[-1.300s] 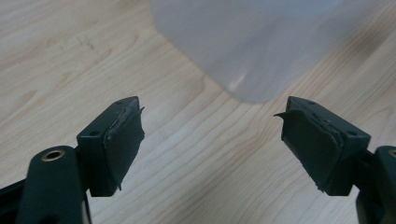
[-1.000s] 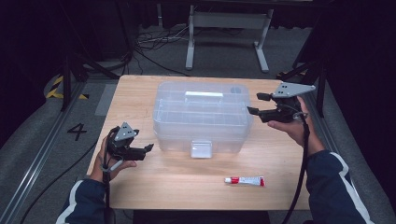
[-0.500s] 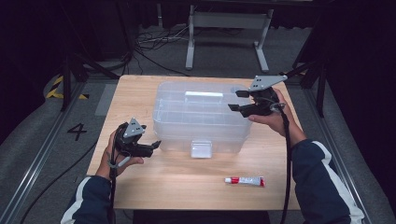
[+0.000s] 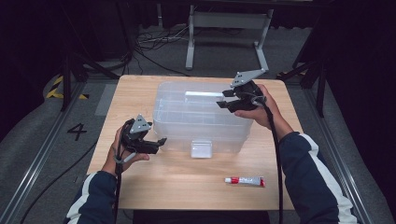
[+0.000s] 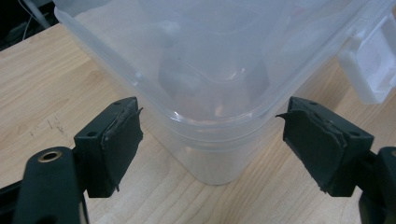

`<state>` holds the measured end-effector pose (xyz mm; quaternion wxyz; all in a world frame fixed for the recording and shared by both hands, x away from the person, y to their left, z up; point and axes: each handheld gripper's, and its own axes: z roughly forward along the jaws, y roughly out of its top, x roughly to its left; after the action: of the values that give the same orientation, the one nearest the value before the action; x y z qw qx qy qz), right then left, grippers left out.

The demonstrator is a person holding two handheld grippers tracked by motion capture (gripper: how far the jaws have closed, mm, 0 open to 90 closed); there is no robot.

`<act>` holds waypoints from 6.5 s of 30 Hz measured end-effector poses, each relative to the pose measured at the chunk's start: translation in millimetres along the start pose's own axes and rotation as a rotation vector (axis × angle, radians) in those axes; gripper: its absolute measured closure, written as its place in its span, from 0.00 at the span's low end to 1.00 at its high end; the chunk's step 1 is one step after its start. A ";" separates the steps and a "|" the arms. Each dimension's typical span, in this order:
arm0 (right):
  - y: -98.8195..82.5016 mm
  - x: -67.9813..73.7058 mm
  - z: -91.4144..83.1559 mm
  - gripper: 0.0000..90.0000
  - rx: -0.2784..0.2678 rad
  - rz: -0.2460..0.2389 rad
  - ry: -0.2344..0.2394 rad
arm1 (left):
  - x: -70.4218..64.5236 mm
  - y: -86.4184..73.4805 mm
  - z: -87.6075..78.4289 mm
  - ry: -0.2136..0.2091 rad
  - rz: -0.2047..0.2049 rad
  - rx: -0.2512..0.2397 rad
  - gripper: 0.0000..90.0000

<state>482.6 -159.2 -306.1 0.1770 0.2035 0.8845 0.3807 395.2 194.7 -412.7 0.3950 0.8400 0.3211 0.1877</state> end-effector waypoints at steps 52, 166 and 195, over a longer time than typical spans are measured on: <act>8.1 0.9 2.0 0.83 0.051 -0.036 -0.021 | 6.0 -6.3 26.2 -0.114 -0.031 0.036 0.18; -139.9 3.5 -56.0 0.60 -0.296 -0.047 -0.255 | 12.5 20.2 -32.4 -0.009 -0.015 -0.221 0.91; -117.9 7.7 -52.5 0.87 -0.432 -0.031 -0.486 | -18.7 4.9 -26.0 -0.092 0.098 -0.113 0.59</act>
<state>424.9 -260.9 -361.3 0.4276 0.2327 0.7182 0.4971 368.8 193.6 -393.9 0.4464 0.8389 0.2499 0.1858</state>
